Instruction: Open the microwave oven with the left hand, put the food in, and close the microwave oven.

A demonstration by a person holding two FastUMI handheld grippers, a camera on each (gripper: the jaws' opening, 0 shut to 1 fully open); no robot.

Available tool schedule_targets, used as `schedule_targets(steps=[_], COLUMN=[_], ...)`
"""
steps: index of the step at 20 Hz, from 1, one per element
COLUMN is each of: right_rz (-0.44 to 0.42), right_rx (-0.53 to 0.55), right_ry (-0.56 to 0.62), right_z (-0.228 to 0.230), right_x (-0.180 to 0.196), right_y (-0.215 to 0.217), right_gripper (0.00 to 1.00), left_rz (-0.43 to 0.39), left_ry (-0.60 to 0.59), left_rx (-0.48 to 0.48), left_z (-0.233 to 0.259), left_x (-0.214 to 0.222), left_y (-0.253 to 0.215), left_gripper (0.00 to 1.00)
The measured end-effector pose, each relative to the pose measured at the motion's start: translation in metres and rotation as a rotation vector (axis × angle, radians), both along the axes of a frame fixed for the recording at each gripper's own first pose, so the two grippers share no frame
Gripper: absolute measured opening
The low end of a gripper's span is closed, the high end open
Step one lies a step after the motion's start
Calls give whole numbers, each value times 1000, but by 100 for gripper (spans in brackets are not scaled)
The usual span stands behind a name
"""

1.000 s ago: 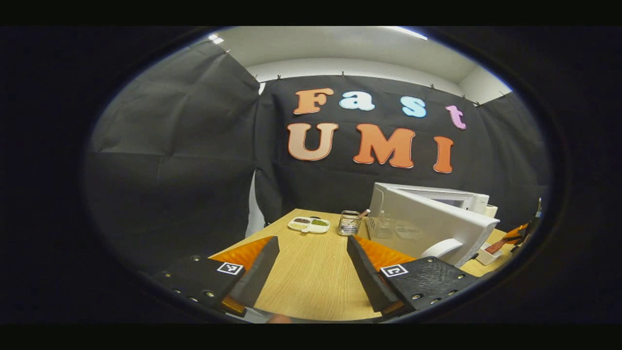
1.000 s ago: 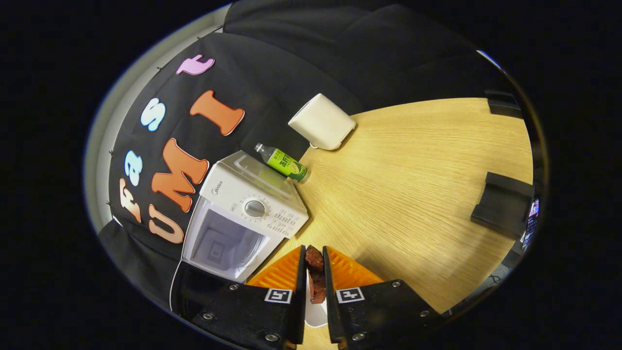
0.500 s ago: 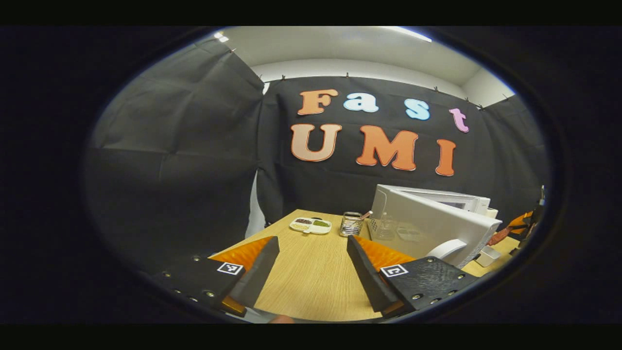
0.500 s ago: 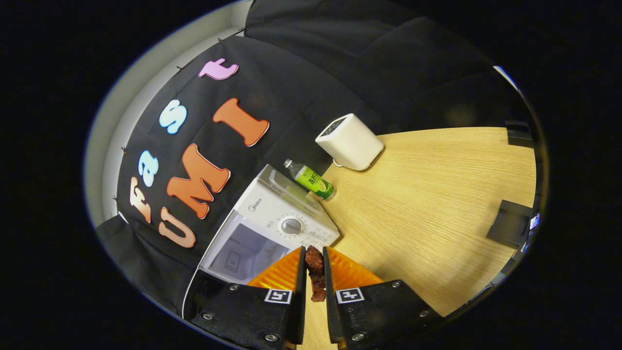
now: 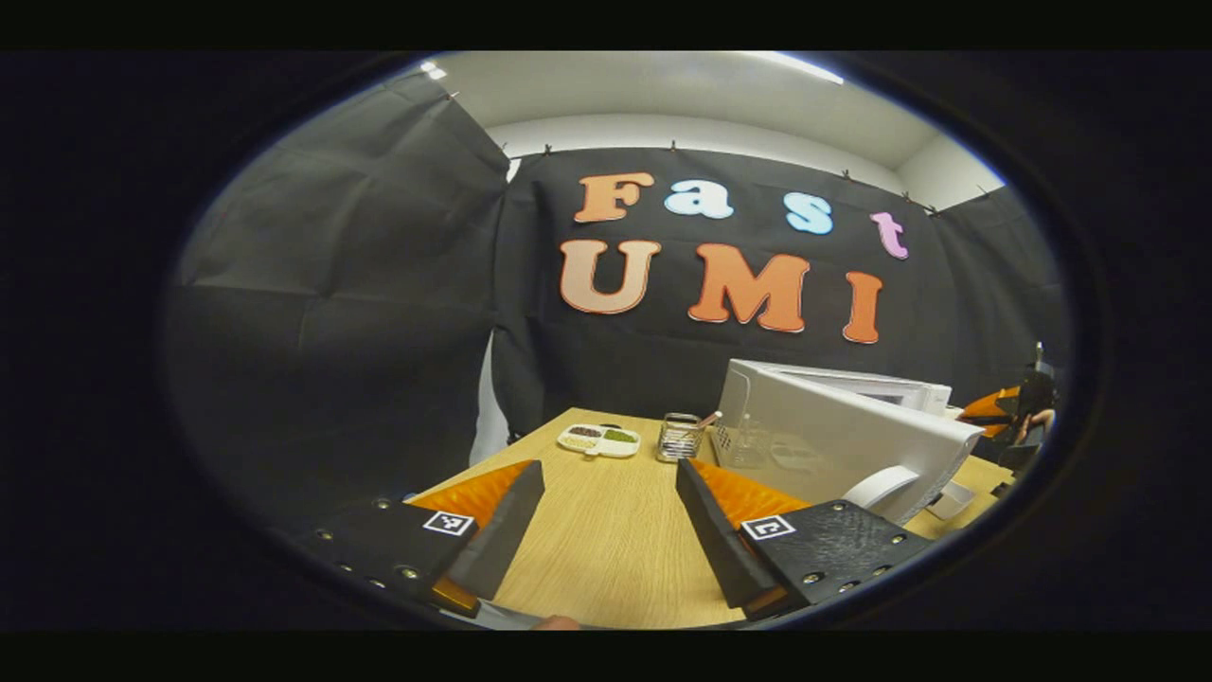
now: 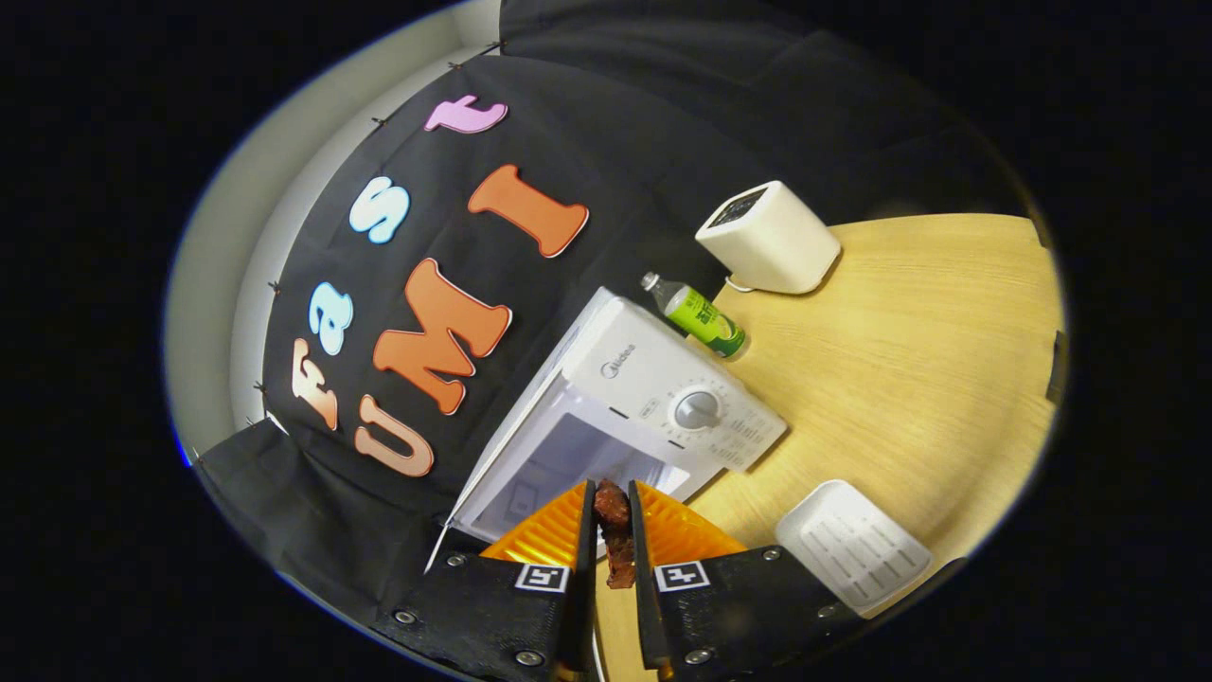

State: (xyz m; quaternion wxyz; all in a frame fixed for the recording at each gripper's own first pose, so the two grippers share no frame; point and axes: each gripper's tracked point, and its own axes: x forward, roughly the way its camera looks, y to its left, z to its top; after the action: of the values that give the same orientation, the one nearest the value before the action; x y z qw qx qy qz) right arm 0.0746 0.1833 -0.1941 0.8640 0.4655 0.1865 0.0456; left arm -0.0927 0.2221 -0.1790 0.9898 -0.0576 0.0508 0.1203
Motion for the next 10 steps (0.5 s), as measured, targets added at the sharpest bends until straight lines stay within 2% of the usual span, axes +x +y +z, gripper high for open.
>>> schedule_targets(steps=[5, 10], right_rz=[16, -18], right_rx=[21, 50], right_ry=[-21, -20], right_z=[12, 8], right_x=[26, 52], right_y=[44, 79], right_gripper=[19, 19], left_rz=[-29, -39], left_ry=[13, 22], left_rx=[-4, 3], left_z=[-6, -12], left_x=[13, 20], left_y=[0, 6], left_gripper=[86, 86])
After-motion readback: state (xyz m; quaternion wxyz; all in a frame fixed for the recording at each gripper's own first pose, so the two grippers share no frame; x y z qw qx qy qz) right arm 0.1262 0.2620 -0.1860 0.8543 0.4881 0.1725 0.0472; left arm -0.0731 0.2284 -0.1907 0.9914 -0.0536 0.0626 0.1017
